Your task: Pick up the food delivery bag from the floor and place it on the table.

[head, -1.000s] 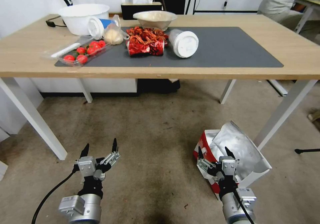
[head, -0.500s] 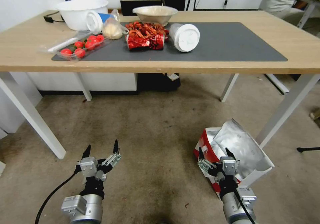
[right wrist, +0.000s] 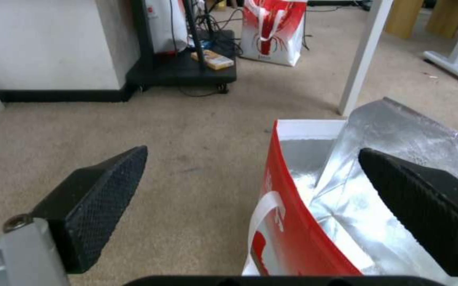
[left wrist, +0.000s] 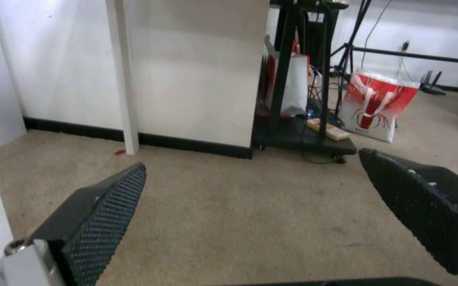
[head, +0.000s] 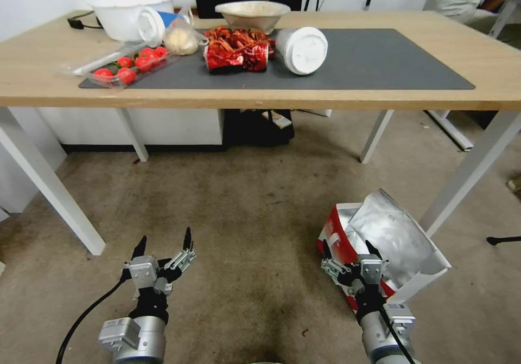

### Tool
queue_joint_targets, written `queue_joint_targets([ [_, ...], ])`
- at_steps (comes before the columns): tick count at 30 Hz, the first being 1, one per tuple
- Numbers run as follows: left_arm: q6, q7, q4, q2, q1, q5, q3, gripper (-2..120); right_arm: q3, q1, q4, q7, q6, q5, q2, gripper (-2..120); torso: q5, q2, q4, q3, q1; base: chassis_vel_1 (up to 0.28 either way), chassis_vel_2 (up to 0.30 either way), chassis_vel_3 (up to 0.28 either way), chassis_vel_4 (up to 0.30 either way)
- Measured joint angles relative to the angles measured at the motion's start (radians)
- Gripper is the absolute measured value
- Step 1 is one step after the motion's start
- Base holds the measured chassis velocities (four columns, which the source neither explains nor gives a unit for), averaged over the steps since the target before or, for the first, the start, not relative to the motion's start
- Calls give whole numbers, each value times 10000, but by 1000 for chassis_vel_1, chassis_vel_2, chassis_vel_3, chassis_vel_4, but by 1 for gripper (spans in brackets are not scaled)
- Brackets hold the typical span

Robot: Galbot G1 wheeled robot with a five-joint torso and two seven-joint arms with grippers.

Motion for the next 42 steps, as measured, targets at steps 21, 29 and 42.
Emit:
queue_joint_targets([
  [21,22,-6,100,52,-57,-140,-76,100,69,16,-147,-48,-64,-135,2,100,0,-768,0,-582,-82,0,0,0,0],
  [29,31,-6,108,23,-51,-197,-133,100,34,25,-184,-81,-53,-111,-19,100,0,-775,0,-582,-89,0,0,0,0],
  [42,-406,266,274,449,-277,-128,-723,100,83,255,97,-337,41,327,-499,100,-1,-721,0,-582,-82,0,0,0,0],
])
